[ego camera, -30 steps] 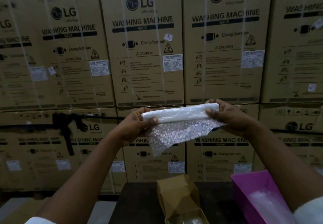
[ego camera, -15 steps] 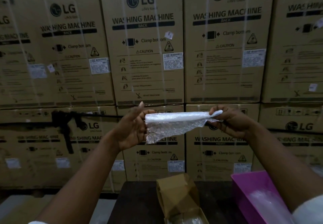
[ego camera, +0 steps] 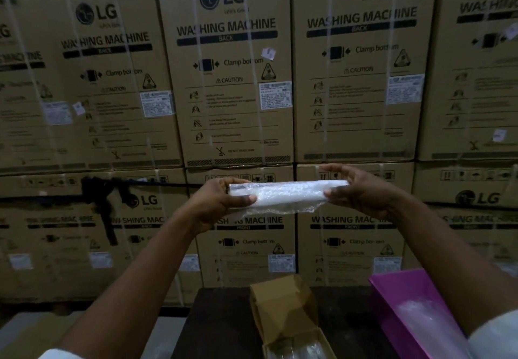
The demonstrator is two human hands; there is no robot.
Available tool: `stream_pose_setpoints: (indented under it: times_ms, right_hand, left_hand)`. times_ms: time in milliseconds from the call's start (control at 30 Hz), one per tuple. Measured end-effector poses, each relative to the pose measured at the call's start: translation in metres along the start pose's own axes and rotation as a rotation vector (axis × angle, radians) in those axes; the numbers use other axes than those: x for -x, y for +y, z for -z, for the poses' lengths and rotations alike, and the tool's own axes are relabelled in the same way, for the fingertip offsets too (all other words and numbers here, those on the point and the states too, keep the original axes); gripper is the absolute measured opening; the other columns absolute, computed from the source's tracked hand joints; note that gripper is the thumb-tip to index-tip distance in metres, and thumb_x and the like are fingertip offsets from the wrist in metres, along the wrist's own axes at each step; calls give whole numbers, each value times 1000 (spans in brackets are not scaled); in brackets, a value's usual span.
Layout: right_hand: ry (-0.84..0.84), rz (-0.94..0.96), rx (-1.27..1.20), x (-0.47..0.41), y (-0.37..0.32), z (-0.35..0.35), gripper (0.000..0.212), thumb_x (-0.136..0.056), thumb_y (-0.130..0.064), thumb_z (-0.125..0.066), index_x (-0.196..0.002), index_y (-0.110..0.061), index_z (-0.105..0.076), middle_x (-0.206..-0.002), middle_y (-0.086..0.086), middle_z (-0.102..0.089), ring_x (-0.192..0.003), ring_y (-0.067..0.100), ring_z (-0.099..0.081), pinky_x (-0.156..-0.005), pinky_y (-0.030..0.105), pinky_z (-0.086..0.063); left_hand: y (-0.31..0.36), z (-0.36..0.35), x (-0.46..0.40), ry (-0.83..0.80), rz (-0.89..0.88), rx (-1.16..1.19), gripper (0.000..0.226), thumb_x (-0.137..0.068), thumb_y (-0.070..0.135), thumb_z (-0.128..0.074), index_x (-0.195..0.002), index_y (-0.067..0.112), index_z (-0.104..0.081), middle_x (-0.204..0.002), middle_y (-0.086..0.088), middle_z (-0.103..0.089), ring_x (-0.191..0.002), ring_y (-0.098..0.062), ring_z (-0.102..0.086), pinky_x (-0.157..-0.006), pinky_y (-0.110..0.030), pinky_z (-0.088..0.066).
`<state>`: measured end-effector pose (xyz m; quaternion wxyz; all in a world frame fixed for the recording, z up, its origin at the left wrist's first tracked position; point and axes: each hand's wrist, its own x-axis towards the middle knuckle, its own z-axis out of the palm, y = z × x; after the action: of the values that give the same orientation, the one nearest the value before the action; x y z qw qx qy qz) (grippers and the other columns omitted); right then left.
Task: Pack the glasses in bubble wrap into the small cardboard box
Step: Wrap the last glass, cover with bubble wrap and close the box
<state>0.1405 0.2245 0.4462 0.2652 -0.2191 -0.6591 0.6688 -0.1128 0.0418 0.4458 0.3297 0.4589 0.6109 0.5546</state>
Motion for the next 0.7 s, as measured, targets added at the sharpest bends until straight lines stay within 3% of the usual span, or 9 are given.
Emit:
stream_pose_setpoints:
  times_ms: [67,167,333,500,700]
  right_hand:
    - [46,8,-21,3,-3,-1,66,-66,4,-70,-128,-12,-54,-127,22,-52,-96,31,-65,-66,29,-60]
    - [53,13,-36,8,-3,0,46,-76,4,-63,-121,-1,-55,-126,24,-54,-92,26,-65,-63,26,-59]
    - [-69,-3,-189,11,-5,-5,44,-87,5,-51,-130,-6,-49,-127,29,-50,-92,30,-69,-67,29,-61]
    - [-92,21,-233,17,-8,-5,47,-80,3,-54,-126,-6,-56,-131,29,-49,-91,28,-69,-63,23,-59]
    - [-131,25,-281,19,-11,-7,36,-84,5,-48,-119,2,-58,-132,31,-50,-93,30,-69,-63,22,-58]
  left_hand:
    - [1,3,2,-52,35,0,53,-63,4,-77,-114,1,-61,-108,-18,-69,-102,-31,-66,-94,-41,-53]
    - [0,4,4,-80,27,-35,38,-77,0,-69,-114,1,-61,-110,-17,-67,-98,-27,-67,-90,-37,-56]
    - [2,2,8,-166,-10,159,36,-93,1,-52,-128,12,-49,-121,-22,-58,-87,-26,-69,-63,-28,-60]
    - [-1,6,13,-164,-52,309,31,-94,3,-49,-125,9,-50,-84,-18,-68,-63,-21,-64,-53,-22,-56]
    - [0,7,14,-177,-71,475,19,-95,6,-43,-101,7,-60,-80,-16,-65,-62,-22,-64,-52,-24,-55]
